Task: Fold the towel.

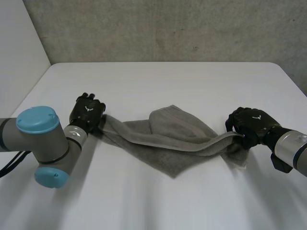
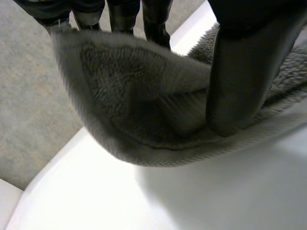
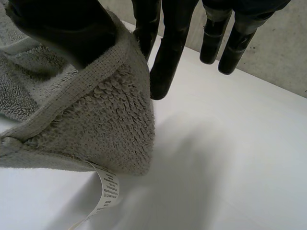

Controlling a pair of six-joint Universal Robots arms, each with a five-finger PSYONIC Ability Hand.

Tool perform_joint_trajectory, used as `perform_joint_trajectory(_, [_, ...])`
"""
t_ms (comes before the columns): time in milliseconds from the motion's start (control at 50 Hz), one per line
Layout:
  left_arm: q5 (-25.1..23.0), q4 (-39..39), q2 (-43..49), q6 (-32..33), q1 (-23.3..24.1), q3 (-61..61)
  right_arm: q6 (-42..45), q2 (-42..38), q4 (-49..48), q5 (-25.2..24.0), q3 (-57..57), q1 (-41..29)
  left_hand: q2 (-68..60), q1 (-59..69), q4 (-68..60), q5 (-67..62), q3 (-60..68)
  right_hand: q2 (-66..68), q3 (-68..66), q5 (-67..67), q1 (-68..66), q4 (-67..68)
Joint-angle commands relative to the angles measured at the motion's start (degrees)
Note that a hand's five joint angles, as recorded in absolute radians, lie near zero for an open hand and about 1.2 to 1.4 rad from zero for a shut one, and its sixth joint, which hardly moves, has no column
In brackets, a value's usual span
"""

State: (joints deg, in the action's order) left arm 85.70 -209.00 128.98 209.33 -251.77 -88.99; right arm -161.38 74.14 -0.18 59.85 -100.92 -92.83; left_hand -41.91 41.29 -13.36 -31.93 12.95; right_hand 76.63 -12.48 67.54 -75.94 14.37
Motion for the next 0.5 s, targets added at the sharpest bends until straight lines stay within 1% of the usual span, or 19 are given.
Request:
perform_joint_trajectory(20, [-0.1,-2.9,1.1,0.0,0.0,1.4,0.0,-0.1,0.0,0.0,0.1,0.0,-0.6,1.2,3.4,-0.6,-3.0,3.4,2.5,2.5,-4.1,-4.4])
perform_joint_trajectory(100, [-0.2,-3.0,1.5,0.0,0.1,1.7,0.0,-0.1,0.0,0.0,0.1,0.0,-1.1,1.7,3.4,-1.1,-3.0,3.4,2.5,2.5,-4.1,-4.4])
perform_joint_trajectory(140, [-0.4,-3.0,2.2,-0.1,0.0,1.9,0.0,-0.2,0.0,0.0,0.1,0.0,-6.3,6.9,3.4,-6.3,-3.0,3.4,2.5,2.5,-4.1,-4.4])
perform_joint_trajectory(160, [-0.4,-3.0,2.2,-0.1,0.0,1.9,0.0,-0.2,0.0,0.0,0.1,0.0,-6.3,6.9,3.4,-6.3,-3.0,3.4,2.5,2.5,-4.1,-4.4])
perform_joint_trajectory(180, [-0.5,-2.9,2.3,-0.1,0.1,2.0,0.0,-0.3,0.0,0.0,0.2,0.0,-14.3,14.9,3.4,-14.3,-3.0,3.4,2.5,2.5,-4.1,-4.4])
perform_joint_trajectory(200, [-0.6,-2.6,2.4,-0.1,0.1,2.2,0.0,-0.3,0.0,0.0,0.2,0.0,-27.7,28.3,3.4,-27.7,-3.0,3.4,2.5,2.5,-4.1,-4.4])
perform_joint_trajectory(220, [-0.6,-2.6,2.4,-0.1,0.1,2.2,0.0,-0.4,0.0,0.1,0.3,0.0,-27.9,28.5,3.4,-27.8,-3.0,3.4,2.5,2.5,-4.1,-4.4])
perform_joint_trajectory(240, [-0.6,-2.3,2.5,-0.3,0.0,2.3,0.1,-0.7,0.0,0.0,0.4,0.0,-38.0,38.6,3.4,-38.0,-3.0,3.4,2.5,2.5,-4.1,-4.4])
perform_joint_trajectory(320, [-0.5,-1.6,1.7,-0.5,-0.4,2.2,0.0,-0.8,0.4,-0.2,1.0,0.2,-38.1,38.7,3.4,-38.1,-3.0,3.4,2.5,2.5,-4.1,-4.4])
perform_joint_trajectory(360, [-0.6,1.5,-1.2,-0.6,-0.4,1.5,-0.1,-0.7,0.5,-0.1,1.3,0.5,-38.1,38.7,3.4,-38.1,-3.0,3.4,2.5,2.5,-4.1,-4.4])
perform_joint_trajectory(380, [-0.6,1.5,-1.2,-0.6,-0.4,1.5,-0.2,-0.4,0.9,0.0,1.7,0.5,-38.1,38.7,3.4,-38.1,-3.0,3.4,2.5,2.5,-4.1,-4.4])
perform_joint_trajectory(400, [-0.6,4.0,-4.5,-1.1,-0.4,1.2,-0.3,-0.2,1.6,0.3,1.9,0.4,-38.1,38.7,3.4,-38.1,-3.0,3.4,2.5,2.5,-4.1,-4.4])
perform_joint_trajectory(420, [-0.6,4.0,-4.5,-1.1,-0.4,1.2,-0.3,-0.2,1.6,0.4,1.9,0.4,-38.1,38.7,3.4,-38.1,-3.0,3.4,2.5,2.5,-4.1,-4.4])
perform_joint_trajectory(460, [-2.2,9.4,-9.9,-3.3,-0.7,-0.6,0.0,0.1,5.7,0.1,2.7,0.5,-38.1,38.7,3.4,-38.1,-3.0,3.4,2.5,2.5,-4.1,-4.4])
perform_joint_trajectory(480, [-2.2,9.4,-10.0,-3.3,-0.7,-0.7,0.0,0.1,5.7,0.1,2.7,0.5,-38.1,38.7,3.4,-38.1,-3.0,3.4,2.5,2.5,-4.1,-4.4])
perform_joint_trajectory(500, [-3.2,11.8,-12.3,-4.6,-1.0,-1.6,0.6,0.3,8.6,-0.5,3.4,0.7,-38.1,38.7,3.4,-38.1,-3.0,3.4,2.5,2.5,-4.1,-4.4])
